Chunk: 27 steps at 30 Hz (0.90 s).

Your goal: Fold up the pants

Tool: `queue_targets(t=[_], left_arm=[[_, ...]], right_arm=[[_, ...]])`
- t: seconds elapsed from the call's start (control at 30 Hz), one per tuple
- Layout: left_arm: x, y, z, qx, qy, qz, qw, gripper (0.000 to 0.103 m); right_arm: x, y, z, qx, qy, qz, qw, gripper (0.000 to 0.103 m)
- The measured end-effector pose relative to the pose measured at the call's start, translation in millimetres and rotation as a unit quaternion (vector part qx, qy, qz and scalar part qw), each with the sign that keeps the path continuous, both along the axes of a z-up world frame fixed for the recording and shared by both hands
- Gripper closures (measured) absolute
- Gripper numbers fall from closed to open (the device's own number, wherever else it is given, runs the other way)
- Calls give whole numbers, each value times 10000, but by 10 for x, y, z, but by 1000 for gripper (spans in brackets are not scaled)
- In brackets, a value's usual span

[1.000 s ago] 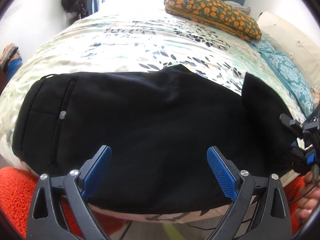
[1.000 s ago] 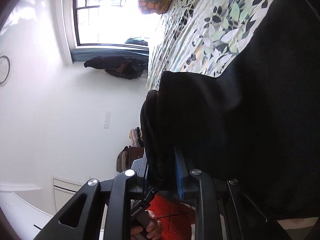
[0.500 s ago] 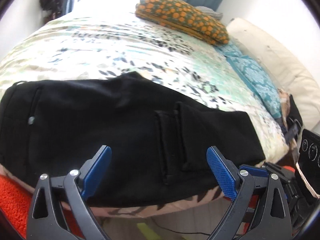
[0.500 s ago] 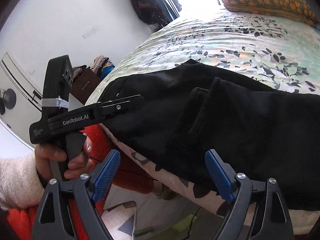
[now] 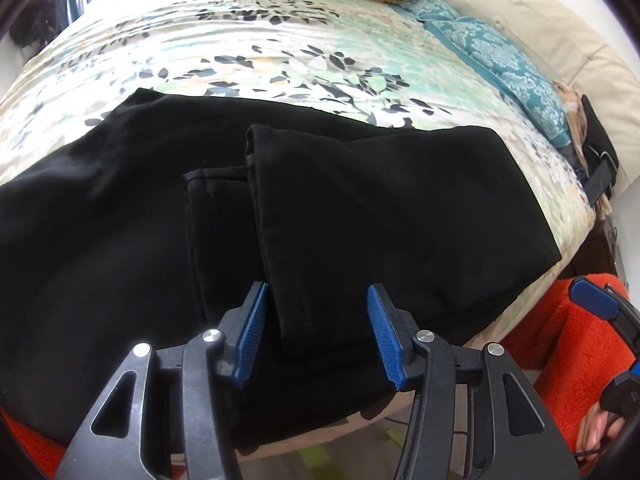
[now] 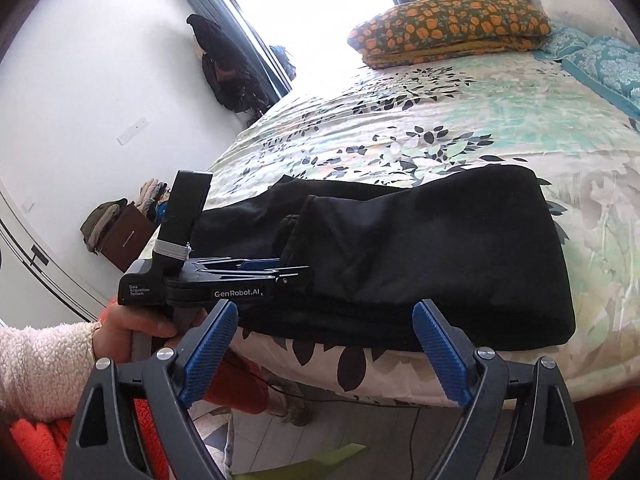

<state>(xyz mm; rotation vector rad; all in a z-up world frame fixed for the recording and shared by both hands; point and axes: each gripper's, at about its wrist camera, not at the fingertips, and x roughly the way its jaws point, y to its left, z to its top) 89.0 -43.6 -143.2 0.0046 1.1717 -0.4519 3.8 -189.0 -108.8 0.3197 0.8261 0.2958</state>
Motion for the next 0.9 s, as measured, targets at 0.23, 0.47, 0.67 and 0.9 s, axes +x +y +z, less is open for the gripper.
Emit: queue_targets(t=[0.23, 0.47, 0.67, 0.9], left_arm=[[-25, 62, 183, -141, -160, 200, 9996, 99], [-237, 361, 234, 119, -258, 204, 9994, 99], [-229, 366, 112, 303, -244, 221, 9990, 99], [-264, 392, 153, 421, -327, 133, 9985, 80]], right_arm=[[-72, -86, 78, -137, -169, -224, 9995, 14], [-15, -419, 71, -1098, -10, -1256, 9860, 14], [447, -427, -391, -1901, 786, -1108, 9723, 12], [535, -256, -642, -2477, 891, -1040, 9591, 0]])
